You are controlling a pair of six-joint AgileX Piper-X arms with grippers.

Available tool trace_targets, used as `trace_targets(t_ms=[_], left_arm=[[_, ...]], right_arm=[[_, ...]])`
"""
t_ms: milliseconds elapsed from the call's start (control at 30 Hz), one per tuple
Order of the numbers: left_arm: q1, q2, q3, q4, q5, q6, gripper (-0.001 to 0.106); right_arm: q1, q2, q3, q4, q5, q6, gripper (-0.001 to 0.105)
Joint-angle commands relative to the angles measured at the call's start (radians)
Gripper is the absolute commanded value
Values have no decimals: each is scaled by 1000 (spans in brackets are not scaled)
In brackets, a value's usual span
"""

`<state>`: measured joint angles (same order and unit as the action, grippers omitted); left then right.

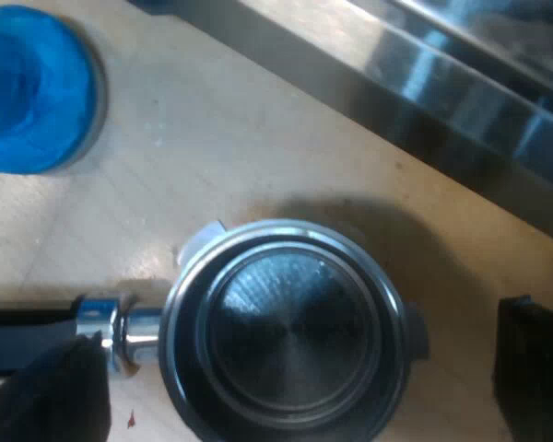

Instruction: Put the handle in the coffee machine

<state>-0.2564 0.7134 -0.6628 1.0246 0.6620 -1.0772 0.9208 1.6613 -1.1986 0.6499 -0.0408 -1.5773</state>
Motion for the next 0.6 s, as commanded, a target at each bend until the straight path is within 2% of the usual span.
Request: trace_targets(t_ms=[33,600], left_arm=[[-5,-8,-6,-5,9,2,81],[-5,-8,-6,-5,9,-2,81]], right_arm=[[-3,11,-9,-20,-19,-20,85],[-10,64,-9,-49,-54,-20,85]])
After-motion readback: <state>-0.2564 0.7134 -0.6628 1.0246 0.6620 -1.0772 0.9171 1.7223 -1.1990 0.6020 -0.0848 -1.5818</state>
